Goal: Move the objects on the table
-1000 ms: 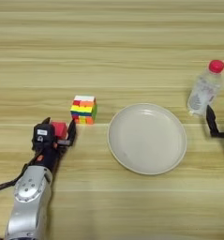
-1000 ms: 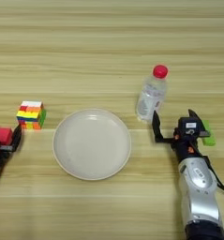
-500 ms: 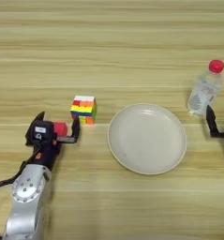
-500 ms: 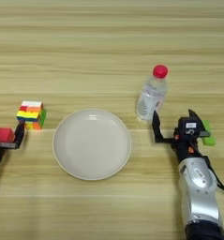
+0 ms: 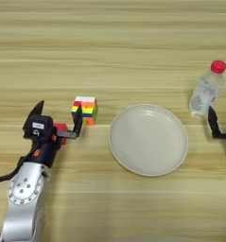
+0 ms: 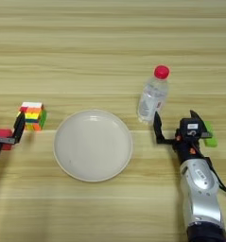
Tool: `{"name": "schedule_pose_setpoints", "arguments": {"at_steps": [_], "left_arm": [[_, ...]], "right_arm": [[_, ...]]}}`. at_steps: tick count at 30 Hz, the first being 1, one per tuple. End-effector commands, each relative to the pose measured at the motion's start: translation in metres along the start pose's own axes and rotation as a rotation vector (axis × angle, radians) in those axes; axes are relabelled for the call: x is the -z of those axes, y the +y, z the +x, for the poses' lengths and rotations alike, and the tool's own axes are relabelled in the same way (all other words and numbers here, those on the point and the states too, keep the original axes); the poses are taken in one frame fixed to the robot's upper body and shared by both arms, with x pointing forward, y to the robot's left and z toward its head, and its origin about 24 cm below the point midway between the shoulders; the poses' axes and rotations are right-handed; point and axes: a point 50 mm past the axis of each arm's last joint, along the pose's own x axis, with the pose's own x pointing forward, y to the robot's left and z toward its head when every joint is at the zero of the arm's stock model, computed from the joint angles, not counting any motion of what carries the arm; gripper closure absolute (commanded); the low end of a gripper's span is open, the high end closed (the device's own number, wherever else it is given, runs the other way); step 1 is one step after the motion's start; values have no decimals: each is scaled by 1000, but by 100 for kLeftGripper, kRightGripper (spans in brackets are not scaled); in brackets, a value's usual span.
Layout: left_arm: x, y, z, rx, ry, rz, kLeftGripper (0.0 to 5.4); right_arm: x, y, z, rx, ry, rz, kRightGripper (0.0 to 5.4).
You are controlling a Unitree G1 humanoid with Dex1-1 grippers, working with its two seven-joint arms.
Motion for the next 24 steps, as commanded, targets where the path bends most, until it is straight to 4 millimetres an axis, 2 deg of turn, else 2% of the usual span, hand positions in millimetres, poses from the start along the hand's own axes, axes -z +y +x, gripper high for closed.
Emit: {"name": "schedule_pose_setpoints", "arguments": {"at_steps": [1, 14, 17, 24], "left_arm": [[-2, 16, 0, -47, 5, 25, 3], [4, 79, -14, -256, 49, 156, 3], [12, 93, -18, -309, 79, 181, 3], [25, 102, -20, -344, 115, 177, 3]], "right_arm": [[-2, 1, 3, -3, -11, -3, 0], [-2, 2, 3, -4, -12, -2, 0], [-2, 2, 3, -5, -11, -1, 0], [-2, 2, 3, -6, -10, -1, 0]]}}
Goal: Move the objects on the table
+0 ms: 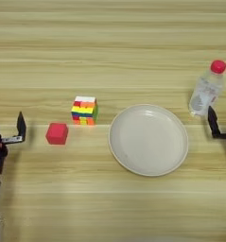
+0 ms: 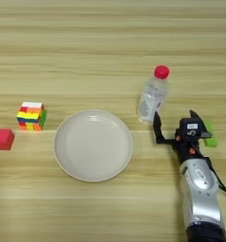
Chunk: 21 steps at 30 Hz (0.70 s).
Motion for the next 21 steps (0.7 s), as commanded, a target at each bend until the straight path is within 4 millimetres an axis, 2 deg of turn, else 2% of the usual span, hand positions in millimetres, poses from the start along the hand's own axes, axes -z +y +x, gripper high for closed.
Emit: {"name": "schedule_pose_setpoints", "arguments": {"at_steps": [1, 6, 13, 21], "left_arm": [[6, 2, 5, -10, 10, 6, 3], [26, -3, 9, 1, 78, 38, 3], [42, -18, 13, 61, 117, 34, 3], [47, -34, 12, 146, 108, 47, 3]], "right_arm": [[-2, 1, 3, -4, -9, -2, 0], [-2, 1, 2, -2, -10, -1, 0], [-2, -1, 0, 6, -11, -4, 0], [-2, -1, 0, 6, -11, -5, 0]]}}
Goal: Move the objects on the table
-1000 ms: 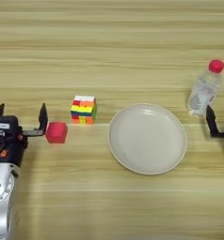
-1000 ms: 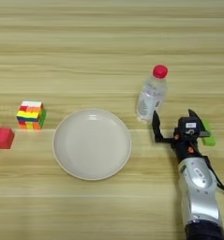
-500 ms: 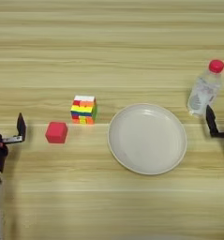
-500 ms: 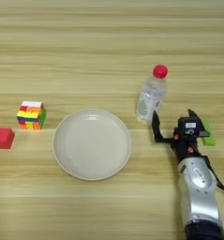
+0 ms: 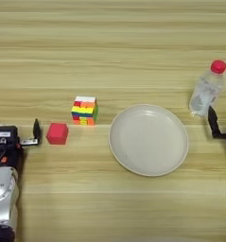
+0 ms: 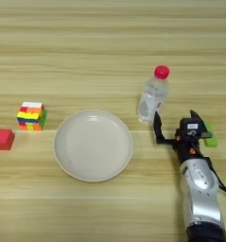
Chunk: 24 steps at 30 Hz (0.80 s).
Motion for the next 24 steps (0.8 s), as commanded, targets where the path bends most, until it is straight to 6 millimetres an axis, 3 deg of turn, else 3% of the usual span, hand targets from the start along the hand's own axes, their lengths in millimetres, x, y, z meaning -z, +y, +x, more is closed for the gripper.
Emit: {"name": "schedule_pose_setpoints", "arguments": {"at_steps": [1, 12, 17, 24], "left_arm": [[8, -8, -4, 55, 38, 23, 3], [-3, -19, -7, 106, -16, 36, 3], [-4, -35, -5, 138, -19, 11, 3], [-4, -28, -3, 98, -18, -18, 3]], "right_arm": [[-2, -1, 0, 4, -10, -5, 0], [-1, -2, 1, 5, -9, -4, 0], [-2, -2, 2, 3, -10, -4, 0], [-3, -4, 1, 18, -16, -4, 0]]}}
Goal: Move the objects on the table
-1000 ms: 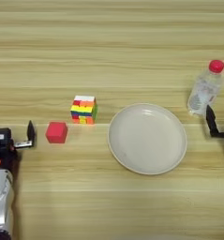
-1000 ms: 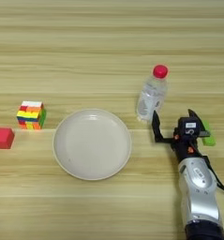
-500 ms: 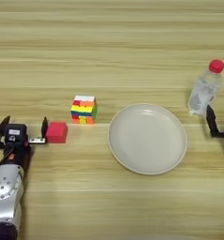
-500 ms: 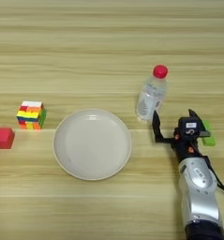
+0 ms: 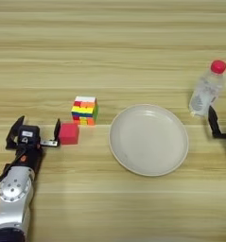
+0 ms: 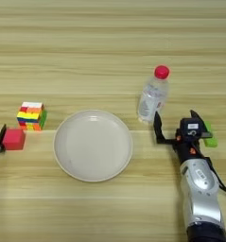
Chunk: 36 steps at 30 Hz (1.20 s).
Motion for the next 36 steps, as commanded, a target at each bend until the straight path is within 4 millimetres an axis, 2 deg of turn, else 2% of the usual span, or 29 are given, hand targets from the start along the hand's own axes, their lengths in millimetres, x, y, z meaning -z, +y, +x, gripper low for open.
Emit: {"name": "schedule_pose_setpoints", "arguments": {"at_steps": [1, 6, 10, 14, 21, 26, 36], "left_arm": [[1, 7, 1, -35, 11, -30, 3], [-8, 31, -1, -137, -52, -69, 3], [-8, 44, -1, -217, -71, -73, 3], [-7, 43, -1, -211, -69, -74, 3], [-11, 35, -2, -175, -84, -53, 3], [-21, 29, -3, -151, -117, -22, 3], [-21, 28, -3, -142, -108, -20, 3]], "right_arm": [[-4, -5, 1, 21, -18, -5, 0], [-11, -6, 0, 34, -45, -10, 0], [-16, -16, -1, 80, -53, -34, 0], [-15, -25, -4, 114, -32, -56, 0], [0, -50, -14, 211, 86, -72, 0], [5, -55, -19, 235, 142, -68, 0], [14, -54, -24, 232, 222, -59, 0]]}}
